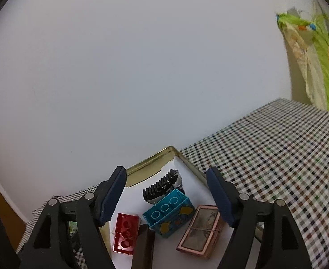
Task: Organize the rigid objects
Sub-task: 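Open both grippers to drop the brick and pouch, then withdraw, then grasp the purple cube with the left gripper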
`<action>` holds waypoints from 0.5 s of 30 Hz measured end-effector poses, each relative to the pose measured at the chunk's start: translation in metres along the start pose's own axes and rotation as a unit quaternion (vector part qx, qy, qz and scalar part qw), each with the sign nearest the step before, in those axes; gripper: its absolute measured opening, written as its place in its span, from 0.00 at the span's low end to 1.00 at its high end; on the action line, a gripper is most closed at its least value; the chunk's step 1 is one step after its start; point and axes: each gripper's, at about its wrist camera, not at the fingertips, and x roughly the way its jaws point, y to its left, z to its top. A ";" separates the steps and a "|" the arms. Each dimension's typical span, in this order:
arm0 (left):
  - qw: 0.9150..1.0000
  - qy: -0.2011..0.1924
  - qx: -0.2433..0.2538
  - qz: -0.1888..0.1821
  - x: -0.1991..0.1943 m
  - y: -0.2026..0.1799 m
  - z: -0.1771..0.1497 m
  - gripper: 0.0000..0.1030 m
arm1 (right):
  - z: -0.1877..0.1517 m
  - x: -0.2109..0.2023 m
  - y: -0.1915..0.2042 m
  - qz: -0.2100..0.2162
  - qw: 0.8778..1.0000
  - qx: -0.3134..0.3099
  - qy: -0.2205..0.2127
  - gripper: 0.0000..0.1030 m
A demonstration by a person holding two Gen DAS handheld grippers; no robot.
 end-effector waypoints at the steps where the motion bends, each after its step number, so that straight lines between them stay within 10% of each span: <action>1: 1.000 -0.001 0.001 0.001 0.000 0.000 -0.001 0.98 | 0.000 -0.003 0.000 -0.005 1.000 -0.003 -0.003 0.74; 15: 0.999 -0.035 0.025 0.014 -0.021 0.011 -0.001 0.98 | -0.014 -0.024 0.025 -0.049 0.993 -0.079 -0.068 0.74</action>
